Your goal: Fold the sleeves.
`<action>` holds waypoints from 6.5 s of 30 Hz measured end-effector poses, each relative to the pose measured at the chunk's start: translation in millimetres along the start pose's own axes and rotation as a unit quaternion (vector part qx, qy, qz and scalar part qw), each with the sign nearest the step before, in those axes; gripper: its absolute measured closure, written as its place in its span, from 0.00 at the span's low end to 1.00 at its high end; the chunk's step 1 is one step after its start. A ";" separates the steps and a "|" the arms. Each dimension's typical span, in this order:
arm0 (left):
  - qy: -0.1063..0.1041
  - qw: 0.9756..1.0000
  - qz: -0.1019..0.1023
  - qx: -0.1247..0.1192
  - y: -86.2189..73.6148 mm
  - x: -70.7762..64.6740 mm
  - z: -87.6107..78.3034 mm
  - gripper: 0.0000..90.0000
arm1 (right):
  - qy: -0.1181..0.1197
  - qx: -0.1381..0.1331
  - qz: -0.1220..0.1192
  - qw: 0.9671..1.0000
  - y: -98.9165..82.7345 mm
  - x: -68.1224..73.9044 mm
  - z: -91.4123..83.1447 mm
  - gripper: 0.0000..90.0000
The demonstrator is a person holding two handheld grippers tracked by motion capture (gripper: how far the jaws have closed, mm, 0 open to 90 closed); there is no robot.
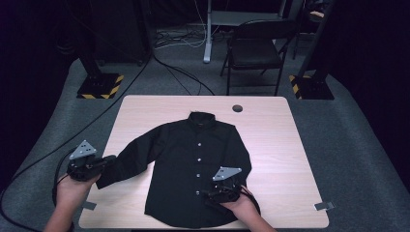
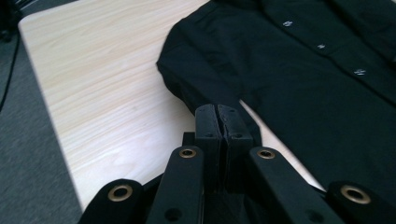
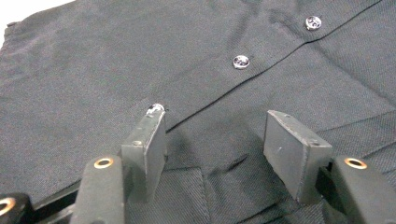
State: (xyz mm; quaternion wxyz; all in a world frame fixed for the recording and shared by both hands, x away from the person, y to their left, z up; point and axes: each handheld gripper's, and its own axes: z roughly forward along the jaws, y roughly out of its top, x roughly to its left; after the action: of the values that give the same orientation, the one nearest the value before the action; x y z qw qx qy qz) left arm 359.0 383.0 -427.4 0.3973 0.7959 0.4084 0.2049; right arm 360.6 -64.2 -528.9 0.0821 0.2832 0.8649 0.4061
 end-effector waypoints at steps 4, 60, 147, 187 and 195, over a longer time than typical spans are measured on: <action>-0.016 1.000 0.010 -0.008 5.0 -10.1 1.3 0.97 | 0.000 0.000 -0.001 1.000 0.0 -0.1 0.0 0.43; -0.145 0.986 0.073 0.028 17.2 -86.9 73.1 0.97 | 0.001 0.000 0.000 1.000 -0.1 -0.4 -0.2 0.43; -0.161 0.980 0.113 0.045 -2.4 -128.7 166.8 0.21 | -0.052 0.017 0.001 0.998 -4.3 -32.6 -11.2 0.27; -0.131 0.987 0.081 0.045 22.8 -111.4 171.1 0.23 | -0.057 0.031 -0.006 0.998 3.6 -53.3 -35.5 0.24; -0.119 0.989 0.084 0.041 12.7 -103.8 187.7 0.23 | -0.071 0.034 0.005 0.997 -2.6 -71.5 -18.2 0.22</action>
State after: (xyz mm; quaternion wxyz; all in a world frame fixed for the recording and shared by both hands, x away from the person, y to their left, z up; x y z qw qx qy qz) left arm 426.8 206.9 -530.0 0.3917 0.8615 0.2980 0.1250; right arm 411.9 -117.3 -525.2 0.1322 0.3182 0.8687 0.3559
